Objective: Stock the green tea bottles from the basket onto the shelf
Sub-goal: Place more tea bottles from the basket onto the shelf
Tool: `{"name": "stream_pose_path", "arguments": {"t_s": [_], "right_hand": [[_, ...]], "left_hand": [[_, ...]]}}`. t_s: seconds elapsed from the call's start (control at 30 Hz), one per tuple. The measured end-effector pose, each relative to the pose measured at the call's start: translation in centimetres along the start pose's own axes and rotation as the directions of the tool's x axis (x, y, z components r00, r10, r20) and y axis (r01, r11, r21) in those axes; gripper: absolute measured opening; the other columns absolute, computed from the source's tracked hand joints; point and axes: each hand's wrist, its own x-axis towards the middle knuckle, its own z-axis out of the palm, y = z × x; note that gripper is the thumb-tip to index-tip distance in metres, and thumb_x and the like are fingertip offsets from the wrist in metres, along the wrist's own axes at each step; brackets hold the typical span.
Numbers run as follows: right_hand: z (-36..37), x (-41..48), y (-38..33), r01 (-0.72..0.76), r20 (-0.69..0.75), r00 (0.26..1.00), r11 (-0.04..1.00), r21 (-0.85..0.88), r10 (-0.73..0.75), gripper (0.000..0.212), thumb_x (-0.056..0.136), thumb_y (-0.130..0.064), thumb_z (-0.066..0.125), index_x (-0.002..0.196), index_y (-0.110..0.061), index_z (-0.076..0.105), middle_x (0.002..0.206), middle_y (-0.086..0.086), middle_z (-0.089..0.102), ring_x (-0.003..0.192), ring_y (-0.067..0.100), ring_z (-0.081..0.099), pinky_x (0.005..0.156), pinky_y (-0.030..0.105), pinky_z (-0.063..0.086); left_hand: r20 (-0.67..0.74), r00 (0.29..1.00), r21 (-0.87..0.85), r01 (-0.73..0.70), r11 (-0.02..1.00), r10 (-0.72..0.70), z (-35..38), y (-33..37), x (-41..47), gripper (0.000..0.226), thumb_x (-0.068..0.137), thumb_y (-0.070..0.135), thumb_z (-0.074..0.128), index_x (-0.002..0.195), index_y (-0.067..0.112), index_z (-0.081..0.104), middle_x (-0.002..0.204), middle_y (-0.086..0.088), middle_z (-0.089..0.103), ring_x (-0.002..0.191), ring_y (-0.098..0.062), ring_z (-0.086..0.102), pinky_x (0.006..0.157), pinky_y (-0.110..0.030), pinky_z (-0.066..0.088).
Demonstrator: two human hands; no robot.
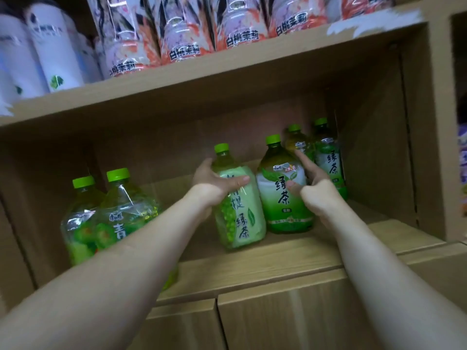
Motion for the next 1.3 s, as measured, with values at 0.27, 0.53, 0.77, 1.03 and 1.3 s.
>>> {"name": "stream_pose_path", "arguments": {"t_s": [0.27, 0.53, 0.77, 1.03, 1.3], "right_hand": [[2.2, -0.8, -0.9, -0.035, -0.203, 0.975, 0.846, -0.533, -0.087, 0.092, 0.076, -0.048, 0.070, 0.147, -0.046, 0.011, 0.155, 0.010, 0.025, 0.136, 0.034, 0.036, 0.107, 0.050, 0.038], [1.9, 1.7, -1.8, -0.161, -0.172, 0.977, 0.962, -0.219, 0.125, 0.080, 0.078, -0.064, 0.061, 0.146, -0.030, 0.037, 0.152, 0.003, 0.039, 0.137, 0.025, 0.039, 0.109, 0.041, 0.031], [2.0, 1.2, -1.1, -0.068, -0.158, 0.986, 0.991, -0.118, 0.049, 0.054, 0.089, -0.051, 0.055, 0.136, -0.024, 0.050, 0.121, -0.009, 0.052, 0.113, 0.011, 0.047, 0.093, 0.025, 0.028], [1.7, -0.5, -1.8, -0.101, -0.116, 0.989, 0.989, -0.112, 0.088, 0.030, 0.084, -0.059, 0.054, 0.103, -0.037, 0.064, 0.124, -0.002, 0.061, 0.119, 0.016, 0.053, 0.110, 0.036, 0.032], [2.5, -2.6, -1.2, 0.057, -0.206, 0.970, 0.948, -0.314, -0.126, 0.095, 0.065, -0.070, 0.065, 0.143, -0.029, 0.029, 0.134, 0.006, 0.052, 0.123, 0.025, 0.051, 0.103, 0.037, 0.040]], "left_hand": [[0.103, 0.993, -0.124, -0.044, 0.991, 0.057, 0.4, -2.5, -1.2, 0.094, 0.071, 0.011, 0.080, 0.144, 0.036, 0.027, 0.125, -0.006, 0.061, 0.107, -0.023, 0.062, 0.094, -0.045, 0.050], [0.052, 0.986, 0.259, -0.168, 0.951, 0.160, 1.1, -4.2, -3.2, 0.116, 0.066, 0.039, 0.083, 0.142, 0.051, -0.004, 0.154, -0.013, 0.016, 0.129, -0.031, 0.045, 0.102, -0.041, 0.044], [-0.033, 0.988, 0.227, -0.141, 0.964, 0.152, 2.1, -5.0, -2.4, 0.120, 0.061, 0.033, 0.085, 0.141, 0.052, -0.002, 0.155, -0.008, 0.009, 0.135, -0.037, 0.032, 0.104, -0.050, 0.038], [-0.011, 0.998, 0.266, -0.062, 0.962, 0.068, 1.6, -4.8, -2.1, 0.122, 0.065, 0.030, 0.084, 0.144, 0.048, -0.007, 0.156, -0.012, 0.008, 0.139, -0.039, 0.025, 0.110, -0.053, 0.031], [-0.339, 0.690, 0.475, -0.462, 0.749, 0.640, -6.3, -2.9, -10.4, 0.052, 0.077, 0.012, 0.060, 0.128, 0.017, 0.053, 0.127, -0.004, 0.051, 0.115, -0.019, 0.049, 0.098, -0.030, 0.042]]}}
